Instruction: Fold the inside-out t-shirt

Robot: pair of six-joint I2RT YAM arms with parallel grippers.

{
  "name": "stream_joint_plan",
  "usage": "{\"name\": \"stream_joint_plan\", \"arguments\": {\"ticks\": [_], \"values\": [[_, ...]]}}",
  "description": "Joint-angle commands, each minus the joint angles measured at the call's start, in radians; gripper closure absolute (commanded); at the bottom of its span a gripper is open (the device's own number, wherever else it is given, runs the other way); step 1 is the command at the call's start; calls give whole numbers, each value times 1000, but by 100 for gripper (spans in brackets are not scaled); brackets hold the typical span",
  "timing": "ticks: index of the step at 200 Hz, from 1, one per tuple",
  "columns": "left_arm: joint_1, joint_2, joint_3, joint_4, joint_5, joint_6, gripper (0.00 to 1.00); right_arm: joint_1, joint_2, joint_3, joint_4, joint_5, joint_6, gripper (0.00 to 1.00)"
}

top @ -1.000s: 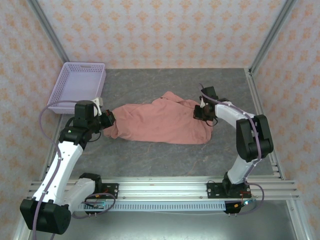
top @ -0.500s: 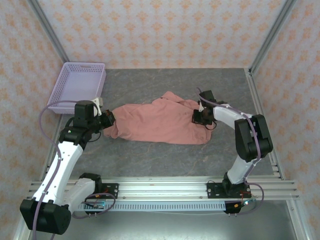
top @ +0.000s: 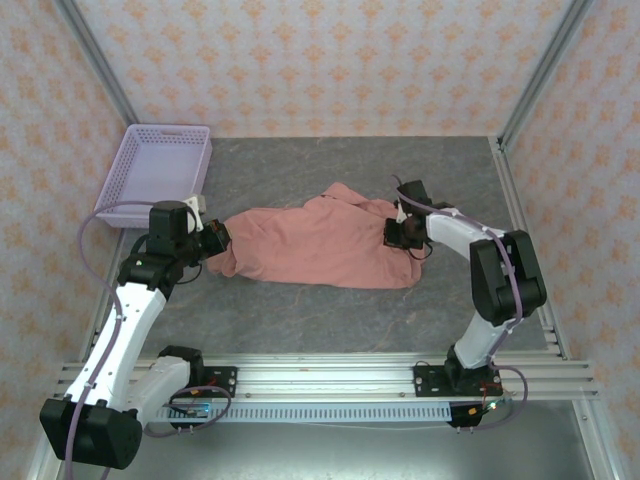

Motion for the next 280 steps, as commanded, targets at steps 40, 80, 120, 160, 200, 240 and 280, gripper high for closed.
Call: {"name": "stream_joint_plan", "arguments": {"ticks": [40,80,120,160,200,240,280], "values": [[8,-39,44,-22,-80,7,100,5,-115,19,-69,243,-20,91],[14,-62,95,-76,-182,3,100,5,-128,14,-98,286,-25,90],[56,-67,149,-117,-225,37,100,9,-152,-19,-67,-34,-1,82],[73,-59,145,-111,-199,45,100,10,-222,-99,20,-191,16,70],[74,-51,133,-93,-161,43,100,-27,-197,-63,-32,190,16,55],[74,-46,132,-92,-146,45,100,-50,-55,0,-15,127,-19,50],[74,-45,130,-91,-137,48,100,-68,20,35,27,56,-26,46]]}}
